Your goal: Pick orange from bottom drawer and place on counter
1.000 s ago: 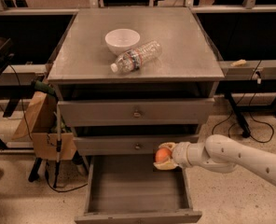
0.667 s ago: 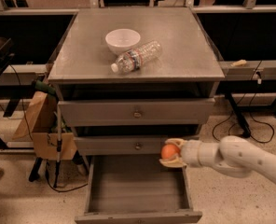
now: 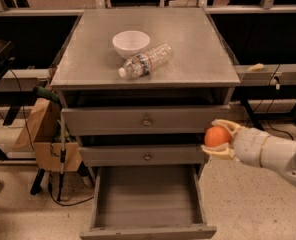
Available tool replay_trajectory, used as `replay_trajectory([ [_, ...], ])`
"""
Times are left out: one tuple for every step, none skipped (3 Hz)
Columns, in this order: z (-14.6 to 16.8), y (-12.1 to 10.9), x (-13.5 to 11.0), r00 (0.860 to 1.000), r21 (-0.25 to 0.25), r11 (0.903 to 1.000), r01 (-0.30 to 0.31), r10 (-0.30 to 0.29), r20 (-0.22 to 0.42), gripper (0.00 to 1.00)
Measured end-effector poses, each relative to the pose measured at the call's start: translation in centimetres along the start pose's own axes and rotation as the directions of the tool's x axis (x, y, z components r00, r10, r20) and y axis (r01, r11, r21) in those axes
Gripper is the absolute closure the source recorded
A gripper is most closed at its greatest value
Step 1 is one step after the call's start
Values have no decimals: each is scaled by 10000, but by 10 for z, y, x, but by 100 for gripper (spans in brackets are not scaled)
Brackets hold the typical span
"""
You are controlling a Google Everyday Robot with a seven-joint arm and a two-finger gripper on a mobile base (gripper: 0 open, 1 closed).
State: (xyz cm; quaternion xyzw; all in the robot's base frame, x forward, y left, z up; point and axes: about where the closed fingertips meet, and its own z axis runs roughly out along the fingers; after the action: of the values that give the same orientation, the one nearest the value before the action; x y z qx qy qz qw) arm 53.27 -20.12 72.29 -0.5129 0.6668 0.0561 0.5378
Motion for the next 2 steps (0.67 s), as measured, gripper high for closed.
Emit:
replay_trajectory([
  [-33, -41, -54, 9986, 984, 9942, 445, -472, 253, 100],
  [-36, -45, -62, 9981, 1075, 9928, 520, -553, 281, 100],
])
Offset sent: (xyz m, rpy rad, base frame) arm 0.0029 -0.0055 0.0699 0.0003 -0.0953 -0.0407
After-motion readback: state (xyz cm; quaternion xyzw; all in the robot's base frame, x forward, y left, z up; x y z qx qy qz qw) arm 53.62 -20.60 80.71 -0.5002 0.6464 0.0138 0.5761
